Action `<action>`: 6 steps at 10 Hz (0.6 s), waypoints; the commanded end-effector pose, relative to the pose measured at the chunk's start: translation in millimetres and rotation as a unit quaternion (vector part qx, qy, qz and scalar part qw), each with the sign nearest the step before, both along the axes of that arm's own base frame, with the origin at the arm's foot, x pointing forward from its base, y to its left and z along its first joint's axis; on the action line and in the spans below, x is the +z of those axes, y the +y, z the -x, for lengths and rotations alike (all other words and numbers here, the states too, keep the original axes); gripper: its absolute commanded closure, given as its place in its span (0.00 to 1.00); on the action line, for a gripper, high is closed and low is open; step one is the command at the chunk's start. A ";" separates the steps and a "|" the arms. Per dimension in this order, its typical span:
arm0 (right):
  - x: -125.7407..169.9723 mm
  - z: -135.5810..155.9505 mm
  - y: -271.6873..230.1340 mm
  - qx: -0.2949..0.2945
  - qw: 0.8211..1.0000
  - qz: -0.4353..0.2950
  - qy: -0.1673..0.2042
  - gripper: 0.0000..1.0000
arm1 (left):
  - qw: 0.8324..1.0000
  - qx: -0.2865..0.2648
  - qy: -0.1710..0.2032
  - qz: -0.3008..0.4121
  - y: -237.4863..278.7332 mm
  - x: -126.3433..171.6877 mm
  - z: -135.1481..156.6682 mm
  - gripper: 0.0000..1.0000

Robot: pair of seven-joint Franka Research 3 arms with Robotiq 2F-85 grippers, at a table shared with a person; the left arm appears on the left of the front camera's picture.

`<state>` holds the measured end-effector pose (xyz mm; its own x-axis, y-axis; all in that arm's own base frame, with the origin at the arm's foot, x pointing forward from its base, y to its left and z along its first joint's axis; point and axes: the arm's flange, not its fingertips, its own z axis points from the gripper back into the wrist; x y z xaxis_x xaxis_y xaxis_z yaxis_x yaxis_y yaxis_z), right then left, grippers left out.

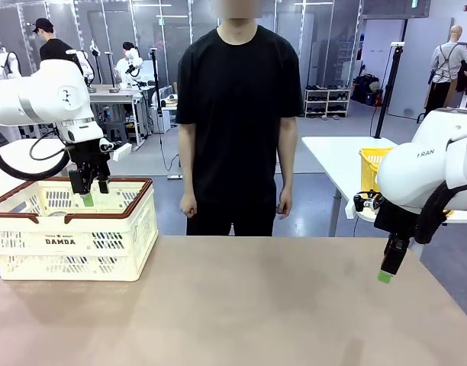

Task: Place the drinks into the Shopping basket.
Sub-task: Pick up one drink and place it into the Shopping basket.

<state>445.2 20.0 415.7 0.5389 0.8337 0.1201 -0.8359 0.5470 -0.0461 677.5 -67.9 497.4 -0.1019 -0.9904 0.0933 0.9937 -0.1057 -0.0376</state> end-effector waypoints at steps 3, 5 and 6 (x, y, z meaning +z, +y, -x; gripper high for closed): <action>0.8 0.4 -0.6 0.001 1.000 0.002 0.001 0.03 | 1.000 -0.001 -0.003 0.000 -1.7 5.2 2.5 0.00; 0.8 0.4 -0.6 0.001 1.000 0.002 0.001 0.03 | 1.000 -0.001 -0.003 0.000 -1.7 5.2 2.5 0.00; 0.8 0.4 -0.6 0.001 1.000 0.002 0.001 0.03 | 1.000 -0.001 -0.003 0.000 -1.7 5.2 2.5 0.00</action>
<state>445.2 20.0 415.7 0.5389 0.8337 0.1201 -0.8359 0.5470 -0.0461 673.4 -70.3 502.2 -0.1065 -0.9901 0.0916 0.9933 -0.1100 -0.0342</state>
